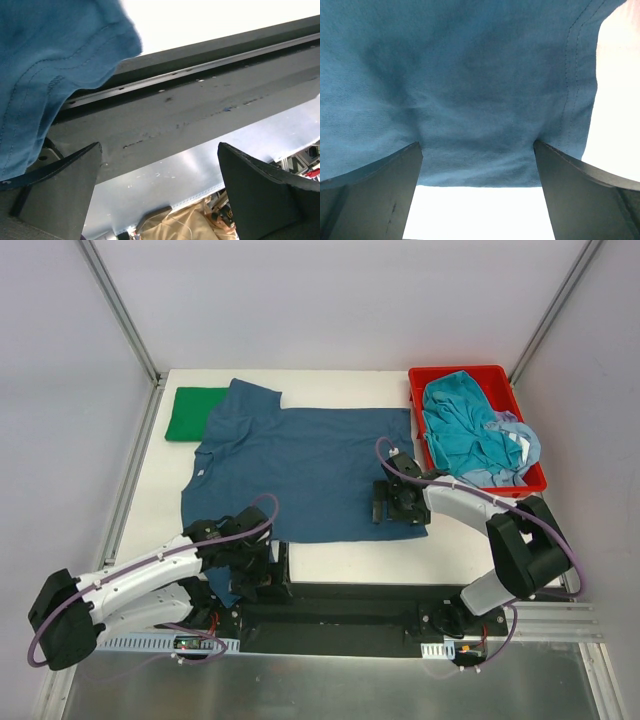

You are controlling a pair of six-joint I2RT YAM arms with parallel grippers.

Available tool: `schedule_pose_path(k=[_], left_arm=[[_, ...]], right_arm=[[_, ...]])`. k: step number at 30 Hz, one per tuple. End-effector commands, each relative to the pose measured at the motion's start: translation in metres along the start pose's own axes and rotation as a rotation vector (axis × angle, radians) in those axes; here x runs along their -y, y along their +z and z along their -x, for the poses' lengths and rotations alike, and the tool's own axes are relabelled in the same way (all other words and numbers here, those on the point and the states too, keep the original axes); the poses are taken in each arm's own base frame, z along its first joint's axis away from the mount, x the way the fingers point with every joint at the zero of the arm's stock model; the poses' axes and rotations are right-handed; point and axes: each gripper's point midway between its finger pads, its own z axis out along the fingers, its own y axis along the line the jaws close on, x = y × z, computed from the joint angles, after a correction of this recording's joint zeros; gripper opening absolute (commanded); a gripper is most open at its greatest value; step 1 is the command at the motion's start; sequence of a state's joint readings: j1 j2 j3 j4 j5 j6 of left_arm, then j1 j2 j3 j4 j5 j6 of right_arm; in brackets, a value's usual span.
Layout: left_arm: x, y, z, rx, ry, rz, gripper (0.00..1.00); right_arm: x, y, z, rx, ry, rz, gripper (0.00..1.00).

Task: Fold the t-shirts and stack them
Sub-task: Flatten out the tshirt

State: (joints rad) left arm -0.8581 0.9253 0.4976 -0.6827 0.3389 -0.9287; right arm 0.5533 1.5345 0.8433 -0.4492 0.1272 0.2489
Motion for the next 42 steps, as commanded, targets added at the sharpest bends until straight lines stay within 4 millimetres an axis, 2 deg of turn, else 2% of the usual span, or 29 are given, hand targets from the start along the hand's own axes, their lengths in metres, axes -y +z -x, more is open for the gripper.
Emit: schedule_pose_path(k=[1,4,6,9,10,12,16,23,27,34,39,42], left_arm=[[0.041,-0.03,0.023,0.114,0.105,-0.094,0.99],[0.058,-0.053,0.064,0.309,0.165,-0.054,0.99],[0.061,-0.067,0.094,0.422,0.165,-0.003,0.99],[0.042,-0.092,0.151,0.575,0.035,0.094,0.99],[0.029,-0.098,0.168,0.614,-0.038,0.135,0.99],[0.014,-0.106,0.194,0.652,-0.094,0.178,0.99],[-0.005,-0.107,0.242,0.673,-0.164,0.229,0.99],[-0.039,-0.083,0.325,0.658,-0.208,0.375,0.99],[-0.054,-0.052,0.348,0.563,-0.228,0.395,0.99],[-0.07,-0.03,0.379,0.512,-0.229,0.419,0.99],[-0.068,-0.016,0.396,0.483,-0.239,0.382,0.99],[-0.065,-0.019,0.407,0.498,-0.229,0.388,0.99]], right_arm=[[0.003,0.0,0.004,0.006,-0.003,-0.011,0.96],[-0.003,-0.009,0.012,0.03,-0.009,0.026,0.96],[-0.009,-0.019,0.017,0.05,-0.01,0.062,0.96],[-0.015,-0.034,0.023,0.092,-0.011,0.107,0.96],[-0.014,-0.038,0.024,0.102,-0.01,0.113,0.96],[-0.012,-0.042,0.026,0.123,-0.018,0.107,0.96],[-0.007,-0.035,0.028,0.115,-0.013,0.079,0.96],[-0.01,-0.015,0.045,0.076,-0.015,0.061,0.96],[-0.004,-0.003,0.04,0.036,0.004,0.045,0.96],[0.02,0.008,0.03,0.015,0.039,-0.03,0.96],[0.023,0.017,0.024,-0.012,0.044,-0.031,0.96],[0.023,0.018,0.028,-0.007,0.05,-0.035,0.96]])
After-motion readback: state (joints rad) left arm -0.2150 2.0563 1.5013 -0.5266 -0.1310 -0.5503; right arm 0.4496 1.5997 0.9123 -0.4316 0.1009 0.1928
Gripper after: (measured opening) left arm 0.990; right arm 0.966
